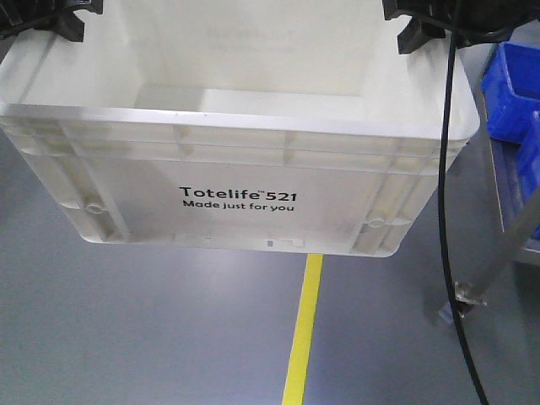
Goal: Place moving items into box and shelve
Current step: 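Keep the tote gripped by both rims while driving across the floor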
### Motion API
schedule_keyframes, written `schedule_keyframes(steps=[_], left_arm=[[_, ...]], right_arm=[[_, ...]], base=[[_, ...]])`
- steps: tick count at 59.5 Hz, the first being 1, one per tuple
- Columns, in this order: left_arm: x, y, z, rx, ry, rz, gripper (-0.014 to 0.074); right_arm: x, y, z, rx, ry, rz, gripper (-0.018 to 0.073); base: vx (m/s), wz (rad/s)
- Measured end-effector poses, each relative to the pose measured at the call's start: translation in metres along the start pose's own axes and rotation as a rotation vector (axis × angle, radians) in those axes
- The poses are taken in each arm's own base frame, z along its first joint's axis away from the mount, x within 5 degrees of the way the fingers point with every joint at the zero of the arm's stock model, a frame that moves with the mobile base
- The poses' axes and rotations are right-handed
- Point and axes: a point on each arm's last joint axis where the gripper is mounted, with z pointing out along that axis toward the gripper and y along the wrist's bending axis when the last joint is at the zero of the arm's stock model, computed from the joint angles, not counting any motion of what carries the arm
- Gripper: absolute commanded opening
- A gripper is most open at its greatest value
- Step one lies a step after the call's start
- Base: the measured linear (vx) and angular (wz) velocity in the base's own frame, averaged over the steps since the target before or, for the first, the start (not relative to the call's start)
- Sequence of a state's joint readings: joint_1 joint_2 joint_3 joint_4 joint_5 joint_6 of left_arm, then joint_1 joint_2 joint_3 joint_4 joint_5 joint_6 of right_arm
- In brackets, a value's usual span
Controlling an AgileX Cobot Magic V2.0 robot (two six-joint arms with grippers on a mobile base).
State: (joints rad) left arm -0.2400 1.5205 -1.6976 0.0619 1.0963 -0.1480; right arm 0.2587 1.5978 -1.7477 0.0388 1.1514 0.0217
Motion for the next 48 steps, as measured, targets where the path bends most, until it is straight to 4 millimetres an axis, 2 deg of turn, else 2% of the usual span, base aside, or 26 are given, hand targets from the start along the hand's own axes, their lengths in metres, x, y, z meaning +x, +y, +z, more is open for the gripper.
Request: schedule_keyframes(steps=[48], left_arm=[[0.0,0.0,0.0004,0.0,0.001,0.0,-0.0013]], right_arm=[[0.0,0.0002,0.0,-0.002,0.0,0.001,-0.0013]], base=[[0.55,0.07]])
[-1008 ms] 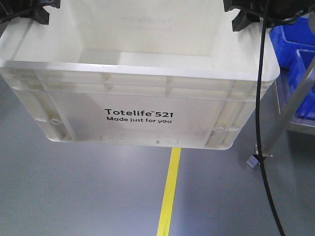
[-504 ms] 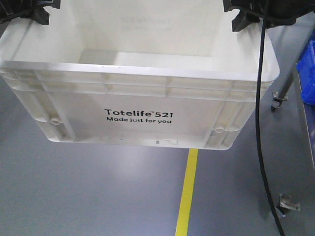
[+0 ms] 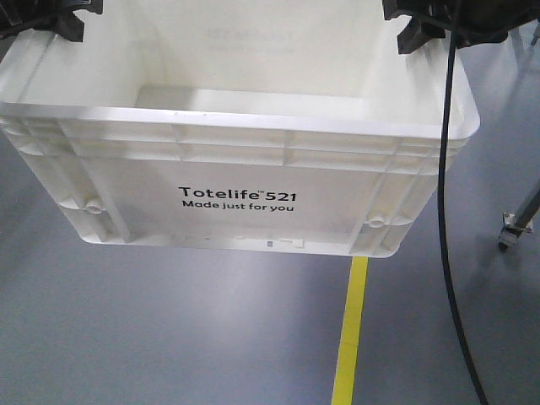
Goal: Place moving items into box and shelve
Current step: 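Keep the tote gripped by both rims while driving across the floor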
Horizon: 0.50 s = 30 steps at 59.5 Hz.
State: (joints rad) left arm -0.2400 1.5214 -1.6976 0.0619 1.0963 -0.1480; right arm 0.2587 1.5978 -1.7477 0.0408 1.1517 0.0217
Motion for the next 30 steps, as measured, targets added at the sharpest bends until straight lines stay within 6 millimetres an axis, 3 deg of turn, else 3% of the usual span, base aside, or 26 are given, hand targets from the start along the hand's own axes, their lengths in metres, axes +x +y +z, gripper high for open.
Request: schedule_keyframes(steps=[30], left_arm=[[0.0,0.0004,0.0,-0.001,0.0,-0.001,-0.0013]], right_arm=[[-0.0002,0.0001,0.0,-0.002,-0.002,0.001,-0.0013]], base=[[0.54,-0.15]])
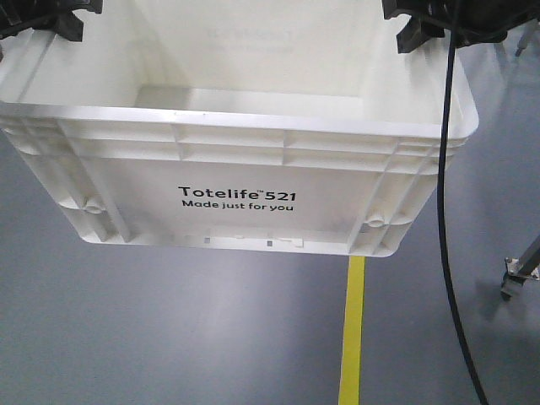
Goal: Place moving items into box and shelve
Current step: 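Keep the tote gripped by both rims while driving across the floor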
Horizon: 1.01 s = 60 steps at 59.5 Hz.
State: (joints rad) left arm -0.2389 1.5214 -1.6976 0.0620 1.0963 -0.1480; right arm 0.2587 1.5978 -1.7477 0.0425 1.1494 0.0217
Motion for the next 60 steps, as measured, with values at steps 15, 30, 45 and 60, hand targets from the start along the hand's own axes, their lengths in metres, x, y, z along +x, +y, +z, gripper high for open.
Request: schedule_keyframes(steps=[15,30,45,60], left_arm=[[0.0,0.0,0.0,0.0,0.0,0.0,-0.0013],[0.0,0.0,0.0,0.0,0.0,0.0,-0.0013],[0.0,0.0,0.0,0.0,0.0,0.0,-0.0013],[0.0,0.0,0.0,0.0,0.0,0.0,-0.0013]], right_arm=[[0.0,-0.0001,0.0,0.001,0.0,0.0,-0.0013],[0.0,-0.0001,0.0,0.002,0.0,-0.001,-0.0013],[0.0,-0.0001,0.0,0.001,0.0,0.0,-0.0013],[0.0,0.0,0.0,0.0,0.0,0.0,-0.0013]], base=[[0.54,-0.2],[0.56,-0.17],[0.57,-0.16],[0.57,-0.19]])
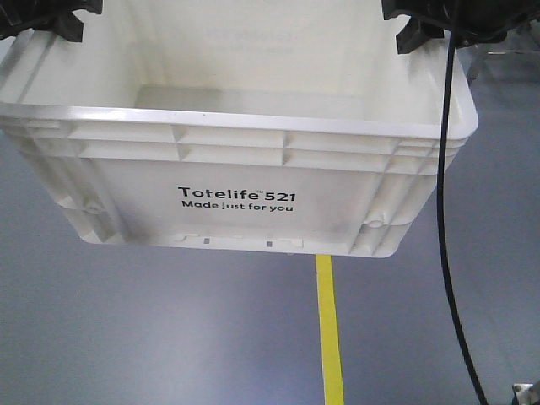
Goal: Place moving items into box and shelve
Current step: 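Keep the tote gripped by both rims while driving across the floor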
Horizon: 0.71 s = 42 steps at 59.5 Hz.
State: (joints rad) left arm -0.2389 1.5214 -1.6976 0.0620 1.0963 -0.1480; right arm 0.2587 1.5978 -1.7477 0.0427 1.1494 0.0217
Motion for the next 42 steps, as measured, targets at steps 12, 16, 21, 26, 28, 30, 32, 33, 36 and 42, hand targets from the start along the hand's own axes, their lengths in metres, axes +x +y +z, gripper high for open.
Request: schedule_keyframes(steps=[12,16,21,26,28,30,32,33,36,42], left_arm=[[0.0,0.0,0.0,0.0,0.0,0.0,-0.0013],[0.0,0.0,0.0,0.0,0.0,0.0,-0.0013],[0.0,0.0,0.0,0.0,0.0,0.0,-0.0013],[0.0,0.0,0.0,0.0,0.0,0.0,-0.0013],[0.0,0.0,0.0,0.0,0.0,0.0,-0.0013],[0.0,0.0,0.0,0.0,0.0,0.0,-0.0013],[0.0,0.0,0.0,0.0,0.0,0.0,-0.0013],[0.0,0.0,0.0,0.0,0.0,0.0,-0.0013],[0.0,0.0,0.0,0.0,0.0,0.0,-0.0013],[0.0,0.0001,0.0,-0.001,0.0,0.001,-0.0013]], right_arm=[[0.0,-0.0001,0.0,0.001,0.0,0.0,-0.0013],[0.0,-0.0001,0.0,0.001,0.0,0.0,-0.0013],[0.0,0.0,0.0,0.0,0.0,0.0,-0.0013],[0.0,0.0,0.0,0.0,0.0,0.0,-0.0013],[0.0,0.0,0.0,0.0,0.0,0.0,-0.0013],[0.0,0.0,0.0,0.0,0.0,0.0,-0.0013],[0.0,0.0,0.0,0.0,0.0,0.0,-0.0013],[0.0,0.0,0.0,0.0,0.0,0.0,-0.0013],[0.0,0.0,0.0,0.0,0.0,0.0,-0.0013],[0.0,0.0,0.0,0.0,0.0,0.0,-0.0013]], base=[[0.57,-0.25],[0.56,-0.27],[0.57,-0.27],[0.57,-0.27],[0.57,-0.28],[0.57,-0.28],[0.57,-0.28],[0.57,-0.28],[0.57,-0.28],[0.57,-0.3]])
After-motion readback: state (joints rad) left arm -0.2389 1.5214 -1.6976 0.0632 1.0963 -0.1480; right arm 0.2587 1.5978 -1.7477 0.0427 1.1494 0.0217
